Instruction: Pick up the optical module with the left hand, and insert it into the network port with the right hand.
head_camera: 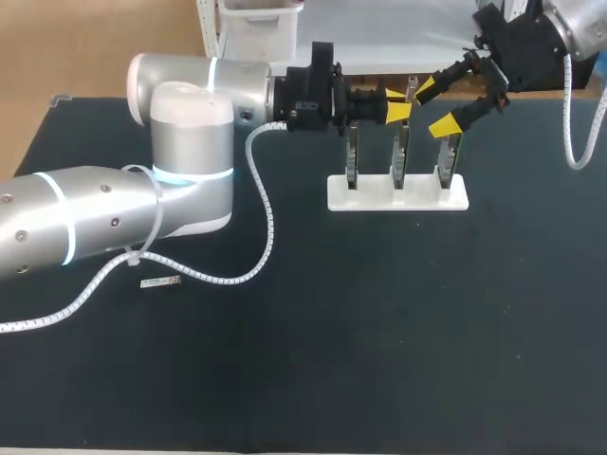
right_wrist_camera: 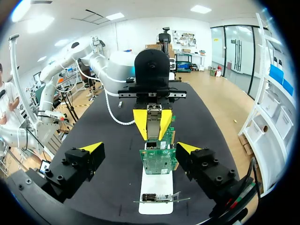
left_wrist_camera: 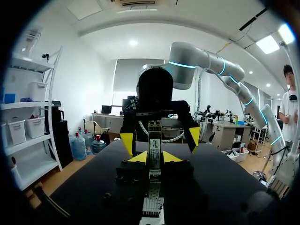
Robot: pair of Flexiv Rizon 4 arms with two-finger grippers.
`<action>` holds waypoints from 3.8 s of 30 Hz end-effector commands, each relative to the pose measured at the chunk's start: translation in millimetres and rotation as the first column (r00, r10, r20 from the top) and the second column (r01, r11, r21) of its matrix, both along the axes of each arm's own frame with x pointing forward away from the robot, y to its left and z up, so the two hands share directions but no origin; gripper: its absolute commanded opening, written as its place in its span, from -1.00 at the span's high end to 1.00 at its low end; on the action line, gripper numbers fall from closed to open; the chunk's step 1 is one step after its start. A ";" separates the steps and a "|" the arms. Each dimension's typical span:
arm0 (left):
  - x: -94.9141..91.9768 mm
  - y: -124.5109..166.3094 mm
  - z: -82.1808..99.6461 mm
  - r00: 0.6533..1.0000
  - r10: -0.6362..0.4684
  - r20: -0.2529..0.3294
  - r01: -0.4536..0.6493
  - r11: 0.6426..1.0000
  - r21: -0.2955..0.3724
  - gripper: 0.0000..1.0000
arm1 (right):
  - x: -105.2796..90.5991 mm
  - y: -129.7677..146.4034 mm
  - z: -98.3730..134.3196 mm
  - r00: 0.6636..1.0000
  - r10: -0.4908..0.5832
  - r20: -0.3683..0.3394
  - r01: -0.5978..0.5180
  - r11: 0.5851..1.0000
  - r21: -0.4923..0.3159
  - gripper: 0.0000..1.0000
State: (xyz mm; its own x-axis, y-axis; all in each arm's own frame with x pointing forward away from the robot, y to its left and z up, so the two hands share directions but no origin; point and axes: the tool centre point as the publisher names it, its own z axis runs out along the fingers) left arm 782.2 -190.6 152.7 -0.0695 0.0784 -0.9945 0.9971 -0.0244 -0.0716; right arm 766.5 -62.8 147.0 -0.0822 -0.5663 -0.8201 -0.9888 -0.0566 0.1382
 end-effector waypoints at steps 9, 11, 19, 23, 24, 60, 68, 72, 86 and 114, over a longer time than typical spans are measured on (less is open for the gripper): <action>-5.4 -0.4 -0.3 1.000 0.013 0.006 -0.013 1.000 0.005 1.00 | -2.6 -0.1 0.4 1.000 -0.005 0.004 0.005 1.000 -0.001 -1.00; -5.5 -0.4 -0.3 1.000 0.015 0.006 -0.015 1.000 0.006 1.00 | -2.6 -0.1 0.4 1.000 -0.005 0.004 0.005 1.000 -0.001 -1.00; -5.8 -1.3 -0.5 1.000 0.015 0.010 -0.015 1.000 0.011 1.00 | -2.6 -0.1 0.4 1.000 -0.005 0.004 0.005 1.000 -0.001 -1.00; -5.8 -1.3 -0.5 1.000 0.015 0.010 -0.015 1.000 0.011 1.00 | -2.6 -0.1 0.4 1.000 -0.005 0.004 0.005 1.000 -0.001 -1.00; -5.8 -1.3 -0.5 1.000 0.015 0.010 -0.015 1.000 0.011 1.00 | -2.6 -0.1 0.4 1.000 -0.005 0.004 0.005 1.000 -0.001 -1.00; -5.8 -1.3 -0.5 1.000 0.015 0.010 -0.015 1.000 0.011 1.00 | -0.5 14.2 37.4 0.991 -0.111 0.073 0.108 0.993 0.040 -1.00; -5.8 -1.3 -0.5 1.000 0.015 0.010 -0.015 1.000 0.011 1.00 | 1.5 17.6 38.2 0.994 -0.083 0.066 0.079 0.995 0.057 -1.00; -5.8 -1.3 -0.5 1.000 0.015 0.010 -0.015 1.000 0.011 1.00 | 3.2 19.1 38.8 0.995 -0.073 0.069 0.069 0.996 0.056 -1.00; -5.8 -1.3 -0.5 1.000 0.015 0.010 -0.015 1.000 0.011 1.00 | 9.7 23.4 38.2 0.994 -0.079 0.071 0.076 0.996 0.048 -1.00; -5.8 -1.3 -0.5 1.000 0.015 0.010 -0.015 1.000 0.011 1.00 | 10.6 24.6 37.5 0.994 -0.077 0.073 0.074 0.997 0.035 1.00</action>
